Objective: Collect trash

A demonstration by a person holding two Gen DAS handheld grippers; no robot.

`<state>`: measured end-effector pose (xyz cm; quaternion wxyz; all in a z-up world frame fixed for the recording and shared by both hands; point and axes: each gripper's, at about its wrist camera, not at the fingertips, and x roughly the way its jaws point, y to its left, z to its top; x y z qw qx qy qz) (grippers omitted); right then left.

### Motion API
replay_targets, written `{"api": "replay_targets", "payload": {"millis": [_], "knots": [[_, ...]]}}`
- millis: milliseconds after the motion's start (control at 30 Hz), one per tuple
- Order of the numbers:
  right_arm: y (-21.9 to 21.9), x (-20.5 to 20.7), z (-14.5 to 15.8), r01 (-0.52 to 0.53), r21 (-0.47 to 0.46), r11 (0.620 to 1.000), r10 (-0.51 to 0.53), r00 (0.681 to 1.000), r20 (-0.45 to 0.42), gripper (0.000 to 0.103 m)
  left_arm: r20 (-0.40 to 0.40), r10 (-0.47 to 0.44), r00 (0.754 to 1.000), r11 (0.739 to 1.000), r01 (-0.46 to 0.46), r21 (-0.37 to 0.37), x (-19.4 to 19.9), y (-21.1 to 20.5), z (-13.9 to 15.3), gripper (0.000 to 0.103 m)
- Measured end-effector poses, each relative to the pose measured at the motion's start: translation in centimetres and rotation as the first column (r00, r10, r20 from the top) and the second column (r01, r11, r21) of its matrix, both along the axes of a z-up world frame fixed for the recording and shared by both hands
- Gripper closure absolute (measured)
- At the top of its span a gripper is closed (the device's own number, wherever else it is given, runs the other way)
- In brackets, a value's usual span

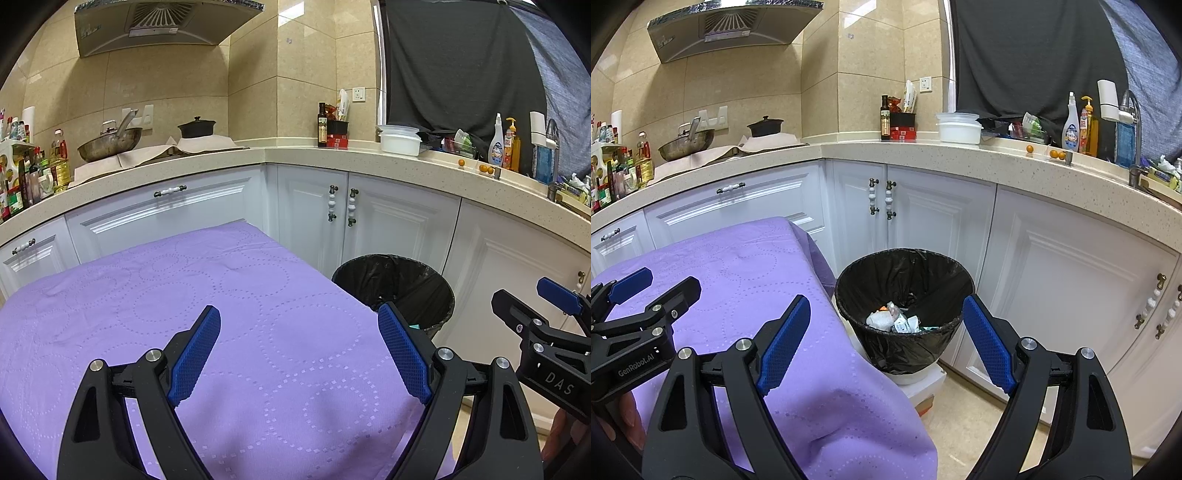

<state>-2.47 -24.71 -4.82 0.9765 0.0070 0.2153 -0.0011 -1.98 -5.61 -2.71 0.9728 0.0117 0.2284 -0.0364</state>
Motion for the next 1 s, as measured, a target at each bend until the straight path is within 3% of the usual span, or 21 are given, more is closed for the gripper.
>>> {"api": "replay_targets", "payload": {"millis": [1000], "knots": [[0.21,0.12,0.15,-0.003,-0.004,1.000,0.003,1.000,-0.003,0.021,-0.001,0.000,1.000,1.000,0.000,-0.010,-0.05,-0.07,0.31,0.019]]}}
